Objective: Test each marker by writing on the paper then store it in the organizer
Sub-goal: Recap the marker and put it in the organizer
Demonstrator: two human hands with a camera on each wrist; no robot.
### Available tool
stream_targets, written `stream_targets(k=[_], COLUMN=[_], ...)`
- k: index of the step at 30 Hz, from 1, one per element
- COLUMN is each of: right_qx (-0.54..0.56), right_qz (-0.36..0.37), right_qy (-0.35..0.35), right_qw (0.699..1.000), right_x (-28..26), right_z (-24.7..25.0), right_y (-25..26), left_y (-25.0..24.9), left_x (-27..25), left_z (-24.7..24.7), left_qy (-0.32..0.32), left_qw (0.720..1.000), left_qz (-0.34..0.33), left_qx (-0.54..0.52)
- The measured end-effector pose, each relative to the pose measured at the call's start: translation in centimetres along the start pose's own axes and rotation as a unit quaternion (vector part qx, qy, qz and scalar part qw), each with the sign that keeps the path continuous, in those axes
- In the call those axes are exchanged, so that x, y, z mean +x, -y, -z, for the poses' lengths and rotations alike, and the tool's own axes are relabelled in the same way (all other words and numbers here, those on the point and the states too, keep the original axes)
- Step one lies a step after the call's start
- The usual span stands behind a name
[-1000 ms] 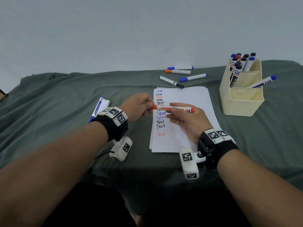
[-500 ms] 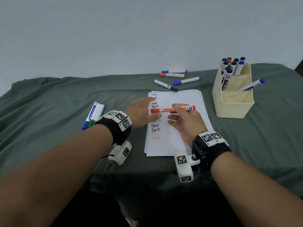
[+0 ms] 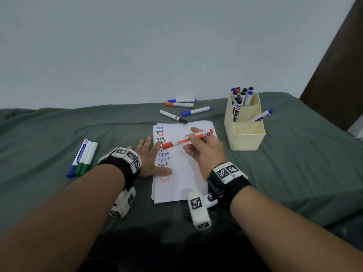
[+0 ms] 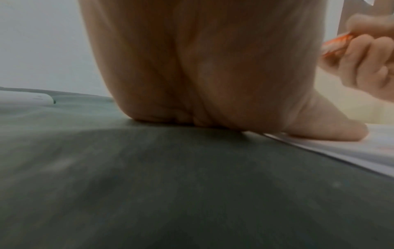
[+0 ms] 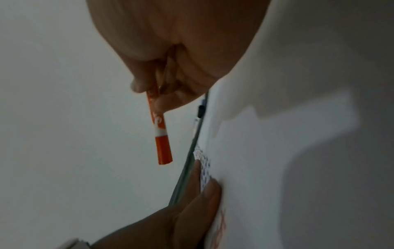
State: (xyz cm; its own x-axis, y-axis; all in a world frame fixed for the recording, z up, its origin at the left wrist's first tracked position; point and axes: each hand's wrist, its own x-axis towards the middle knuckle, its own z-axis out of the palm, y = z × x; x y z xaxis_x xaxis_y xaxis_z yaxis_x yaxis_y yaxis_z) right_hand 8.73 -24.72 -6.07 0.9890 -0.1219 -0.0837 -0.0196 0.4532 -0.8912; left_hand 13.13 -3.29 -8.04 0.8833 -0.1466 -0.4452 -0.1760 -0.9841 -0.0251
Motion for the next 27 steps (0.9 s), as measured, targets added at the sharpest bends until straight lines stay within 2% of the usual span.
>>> stream_targets(k=[2, 5, 8, 13, 18, 21, 25, 27], right_qx=[-0.104, -0.198, -0.308, -0.469, -0.568, -0.63, -0.679, -0.694], right_qz=[0.095, 0.226, 0.293, 0.309, 0.29, 0.27, 0.301, 0.327], right_qy=[-0.015, -0.016, -0.062, -0.129, -0.117, -0.12, -0.175, -0.175], right_qw=[0.99, 0.954, 0.903, 0.817, 0.761, 0.718, 0.646, 0.617], right_x=[0.6, 1.4, 2.2, 3.8, 4.7, 4.7, 3.4, 2.7], right_z=[-0.1, 1.1, 3.8, 9.5, 12.6, 13.2, 12.0, 10.0], right_y=[2.2, 6.7, 10.9, 14.5, 13.5, 12.7, 12.1, 12.0], left_y=[0.0, -0.2, -0.4, -0.6, -0.4, -0.4, -0.4, -0.4], left_x=[-0.1, -0.5, -0.8, -1.0, -0.9, -0.8, -0.8, -0.8], left_z=[0.1, 0.2, 0.3, 0.4, 0.4, 0.3, 0.2, 0.2], left_qy=[0.003, 0.006, 0.004, 0.006, 0.007, 0.006, 0.004, 0.003], left_qw=[1.0, 1.0, 1.0, 1.0, 1.0, 1.0, 1.0, 1.0], left_qz=[0.0, -0.002, -0.004, -0.001, 0.001, 0.001, -0.001, -0.001], left_qx=[-0.003, -0.007, -0.011, -0.013, -0.015, -0.018, -0.018, -0.02])
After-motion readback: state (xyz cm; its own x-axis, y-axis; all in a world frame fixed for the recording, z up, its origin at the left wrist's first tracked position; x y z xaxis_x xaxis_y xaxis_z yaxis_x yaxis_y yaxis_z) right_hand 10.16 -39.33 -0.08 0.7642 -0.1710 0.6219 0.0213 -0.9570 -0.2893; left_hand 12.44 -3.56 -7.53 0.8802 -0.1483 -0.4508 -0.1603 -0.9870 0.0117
